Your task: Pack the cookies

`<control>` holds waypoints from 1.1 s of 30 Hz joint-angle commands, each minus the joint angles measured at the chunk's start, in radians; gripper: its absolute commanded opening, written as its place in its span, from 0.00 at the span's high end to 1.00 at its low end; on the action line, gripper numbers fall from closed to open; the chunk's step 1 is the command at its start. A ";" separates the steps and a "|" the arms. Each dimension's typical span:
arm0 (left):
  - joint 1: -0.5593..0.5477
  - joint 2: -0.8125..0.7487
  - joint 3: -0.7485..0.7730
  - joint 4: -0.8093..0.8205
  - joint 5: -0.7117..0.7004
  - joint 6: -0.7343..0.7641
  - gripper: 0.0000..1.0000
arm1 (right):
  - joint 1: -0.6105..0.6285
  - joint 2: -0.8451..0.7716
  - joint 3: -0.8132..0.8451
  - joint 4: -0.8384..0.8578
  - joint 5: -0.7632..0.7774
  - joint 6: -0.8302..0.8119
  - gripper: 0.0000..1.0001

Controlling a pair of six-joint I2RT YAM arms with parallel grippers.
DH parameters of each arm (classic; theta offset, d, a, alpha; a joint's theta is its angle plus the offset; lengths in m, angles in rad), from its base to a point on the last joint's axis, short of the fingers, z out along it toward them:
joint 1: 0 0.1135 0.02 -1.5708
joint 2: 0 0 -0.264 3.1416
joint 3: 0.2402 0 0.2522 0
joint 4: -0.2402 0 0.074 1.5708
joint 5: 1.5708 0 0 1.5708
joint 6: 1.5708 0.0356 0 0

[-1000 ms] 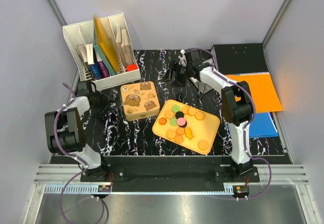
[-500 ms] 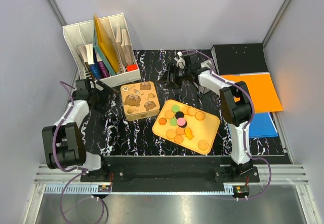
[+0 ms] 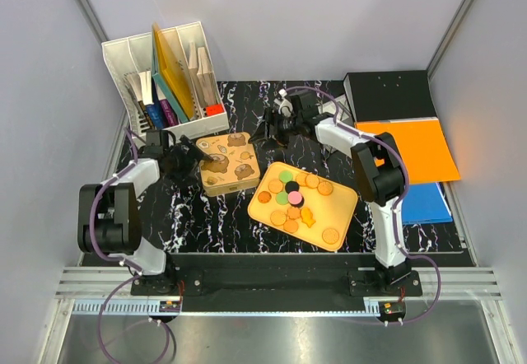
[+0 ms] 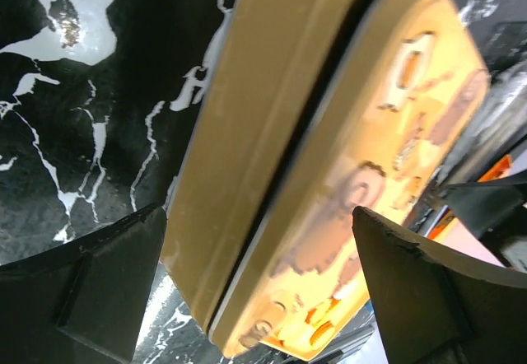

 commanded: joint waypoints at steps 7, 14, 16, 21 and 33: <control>-0.004 0.057 0.033 0.033 -0.014 0.025 0.13 | 0.005 0.010 0.011 0.001 -0.009 -0.020 0.23; 0.014 0.055 0.000 0.046 -0.022 0.004 0.26 | 0.003 0.021 0.014 -0.001 -0.008 -0.018 0.24; 0.022 0.055 -0.008 0.048 -0.022 0.001 0.29 | 0.002 0.024 0.014 -0.001 -0.009 -0.020 0.24; 0.040 0.046 -0.031 0.071 -0.009 -0.020 0.36 | 0.002 0.032 0.014 -0.002 -0.009 -0.017 0.24; 0.056 0.063 -0.065 0.102 0.027 -0.021 0.47 | 0.000 0.047 0.026 -0.004 -0.009 -0.020 0.25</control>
